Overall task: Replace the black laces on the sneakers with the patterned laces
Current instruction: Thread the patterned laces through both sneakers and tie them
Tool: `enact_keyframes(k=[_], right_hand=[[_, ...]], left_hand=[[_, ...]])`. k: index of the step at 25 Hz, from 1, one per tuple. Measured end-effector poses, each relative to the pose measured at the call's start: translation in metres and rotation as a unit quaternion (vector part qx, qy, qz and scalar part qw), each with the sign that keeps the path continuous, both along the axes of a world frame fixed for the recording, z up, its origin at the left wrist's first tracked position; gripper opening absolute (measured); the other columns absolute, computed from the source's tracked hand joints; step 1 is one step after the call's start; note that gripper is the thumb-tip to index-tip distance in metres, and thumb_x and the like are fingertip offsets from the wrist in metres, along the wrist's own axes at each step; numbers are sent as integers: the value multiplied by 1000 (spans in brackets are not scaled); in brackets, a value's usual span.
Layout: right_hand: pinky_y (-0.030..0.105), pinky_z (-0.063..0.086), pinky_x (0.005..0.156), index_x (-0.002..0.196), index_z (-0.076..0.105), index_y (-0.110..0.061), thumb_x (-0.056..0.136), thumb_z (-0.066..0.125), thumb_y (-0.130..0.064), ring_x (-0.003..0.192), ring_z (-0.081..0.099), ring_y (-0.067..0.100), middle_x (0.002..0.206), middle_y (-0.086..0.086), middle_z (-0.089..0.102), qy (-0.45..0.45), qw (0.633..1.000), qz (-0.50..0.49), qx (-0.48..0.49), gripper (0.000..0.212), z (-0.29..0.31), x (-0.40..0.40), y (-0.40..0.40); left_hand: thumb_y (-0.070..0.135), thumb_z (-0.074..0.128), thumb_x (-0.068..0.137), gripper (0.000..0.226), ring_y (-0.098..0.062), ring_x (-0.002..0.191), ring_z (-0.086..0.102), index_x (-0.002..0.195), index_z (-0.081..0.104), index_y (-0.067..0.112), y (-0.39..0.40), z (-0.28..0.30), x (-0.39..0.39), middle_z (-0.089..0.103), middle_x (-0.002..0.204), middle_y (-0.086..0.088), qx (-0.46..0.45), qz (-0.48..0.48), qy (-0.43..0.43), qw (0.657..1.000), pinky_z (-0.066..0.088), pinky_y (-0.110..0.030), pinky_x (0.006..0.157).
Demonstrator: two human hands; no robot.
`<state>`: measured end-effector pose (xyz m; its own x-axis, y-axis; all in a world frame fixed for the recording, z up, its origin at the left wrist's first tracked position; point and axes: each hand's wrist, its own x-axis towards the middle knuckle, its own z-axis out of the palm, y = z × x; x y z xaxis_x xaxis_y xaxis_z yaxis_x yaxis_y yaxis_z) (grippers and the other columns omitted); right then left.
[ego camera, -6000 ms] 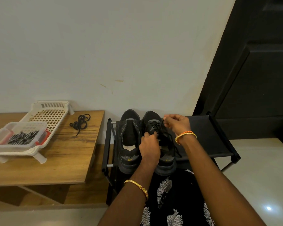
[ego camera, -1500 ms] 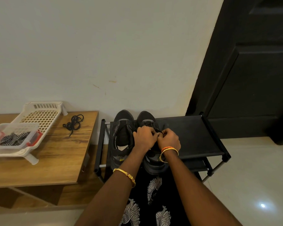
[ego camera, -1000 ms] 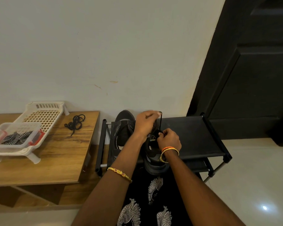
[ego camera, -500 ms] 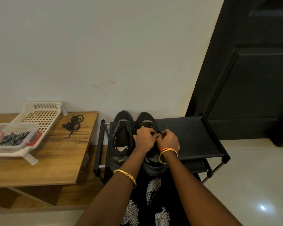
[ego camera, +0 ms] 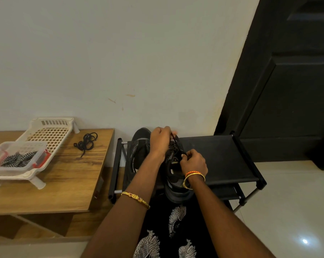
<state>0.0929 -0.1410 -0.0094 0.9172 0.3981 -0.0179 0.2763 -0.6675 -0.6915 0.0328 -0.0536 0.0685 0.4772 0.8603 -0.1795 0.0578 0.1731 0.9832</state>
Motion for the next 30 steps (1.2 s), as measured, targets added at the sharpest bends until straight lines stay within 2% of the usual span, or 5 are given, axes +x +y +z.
enact_keyframes(k=[4,8,18,24,30], right_hand=[[29,43,67,91,60,-18,89,57,-30,82,58,21,96,4,64,6,1000,0,3,13,0,0,-1],[27,37,65,94,60,-17,89,56,-29,87,59,24,98,5,64,8,1000,-1,-1,14,1,0,-2],[28,43,66,91,59,-19,90,57,-30,81,56,19,96,4,63,8,1000,-7,16,11,-3,0,0],[31,45,70,115,64,-19,89,55,-9,99,52,25,111,8,52,-127,985,111,22,30,5,-4,-2],[35,42,80,108,65,-16,94,50,-25,108,43,25,116,7,46,-223,940,212,-150,23,13,1,7]], left_hand=[[18,54,90,4,-15,78,58,92,54,15,-7,-28,-2,59,83,1,115,-75,144,980,49,-29,71],[31,61,90,17,-22,105,58,101,72,23,-14,-65,-2,66,107,-1,318,-165,354,864,44,-47,94],[8,65,82,47,-26,124,39,126,49,10,-28,-45,-37,37,131,-12,302,163,235,909,35,-39,109],[27,58,92,31,-22,107,53,118,53,11,-36,-58,-30,47,122,-6,340,-75,332,877,50,-34,87],[26,47,98,25,-25,100,57,115,57,9,-38,-70,-22,54,116,-9,311,-32,356,881,49,-34,81]])
